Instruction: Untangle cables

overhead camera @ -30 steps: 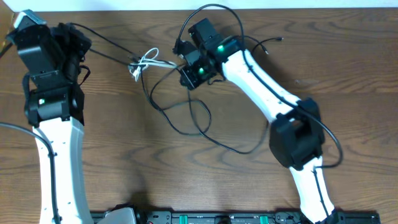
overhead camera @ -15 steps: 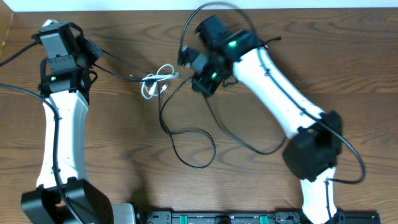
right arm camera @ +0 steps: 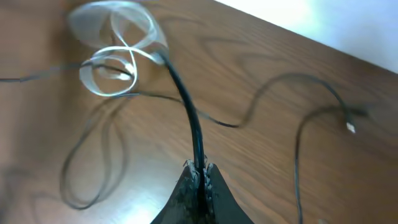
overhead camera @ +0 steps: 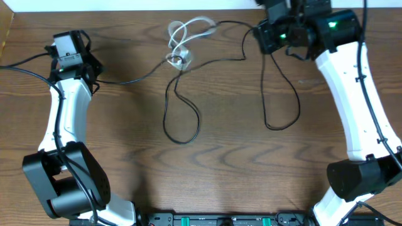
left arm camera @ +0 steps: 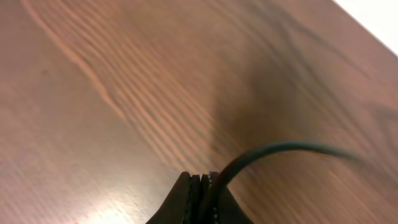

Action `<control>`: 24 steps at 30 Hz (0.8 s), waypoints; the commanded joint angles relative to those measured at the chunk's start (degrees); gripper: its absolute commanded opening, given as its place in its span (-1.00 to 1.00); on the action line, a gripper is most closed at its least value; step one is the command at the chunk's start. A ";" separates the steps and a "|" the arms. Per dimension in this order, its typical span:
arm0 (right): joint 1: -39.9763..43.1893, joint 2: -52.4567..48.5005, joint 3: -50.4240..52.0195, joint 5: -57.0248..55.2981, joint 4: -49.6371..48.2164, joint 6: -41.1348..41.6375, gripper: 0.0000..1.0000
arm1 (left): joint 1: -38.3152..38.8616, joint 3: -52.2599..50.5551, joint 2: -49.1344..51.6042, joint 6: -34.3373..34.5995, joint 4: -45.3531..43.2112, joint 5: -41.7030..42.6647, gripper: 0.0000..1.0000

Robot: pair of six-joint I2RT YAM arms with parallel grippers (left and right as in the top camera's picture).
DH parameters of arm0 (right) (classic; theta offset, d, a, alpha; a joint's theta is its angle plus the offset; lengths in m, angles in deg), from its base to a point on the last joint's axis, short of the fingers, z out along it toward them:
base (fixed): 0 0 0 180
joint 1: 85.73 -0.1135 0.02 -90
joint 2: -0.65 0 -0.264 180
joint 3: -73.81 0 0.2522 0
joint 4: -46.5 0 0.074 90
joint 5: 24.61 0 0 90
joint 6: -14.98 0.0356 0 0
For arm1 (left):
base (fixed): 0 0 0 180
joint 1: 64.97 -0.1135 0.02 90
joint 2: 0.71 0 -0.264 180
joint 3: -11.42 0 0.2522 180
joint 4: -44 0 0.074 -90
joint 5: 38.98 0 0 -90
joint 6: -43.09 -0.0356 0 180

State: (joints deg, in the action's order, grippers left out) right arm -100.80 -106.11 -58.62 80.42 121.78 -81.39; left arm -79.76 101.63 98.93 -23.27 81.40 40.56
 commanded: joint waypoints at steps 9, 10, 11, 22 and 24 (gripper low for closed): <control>-1.55 1.55 -0.46 2.62 1.95 -2.47 -0.98 | -0.63 1.75 0.28 -1.36 -1.20 -2.95 -0.85; -1.70 1.29 -0.42 2.36 1.97 -2.47 -0.98 | -0.63 1.75 0.22 -1.36 -1.18 -2.40 -0.85; -1.81 1.03 -0.42 2.08 2.01 -2.38 -0.98 | -0.63 1.75 0.09 -1.38 -1.18 -1.64 -0.85; -1.90 -5.14 -0.42 1.99 1.03 0.17 -0.98 | -0.63 1.75 -12.11 -2.05 6.69 5.31 -0.85; -1.90 -5.90 -0.42 1.84 0.59 0.59 -0.98 | -0.68 1.75 -15.41 -2.97 8.59 5.18 -0.85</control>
State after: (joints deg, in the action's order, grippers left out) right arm -102.59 -110.96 -58.62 82.28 122.96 -82.42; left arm -80.30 101.65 88.94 -24.51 88.03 44.96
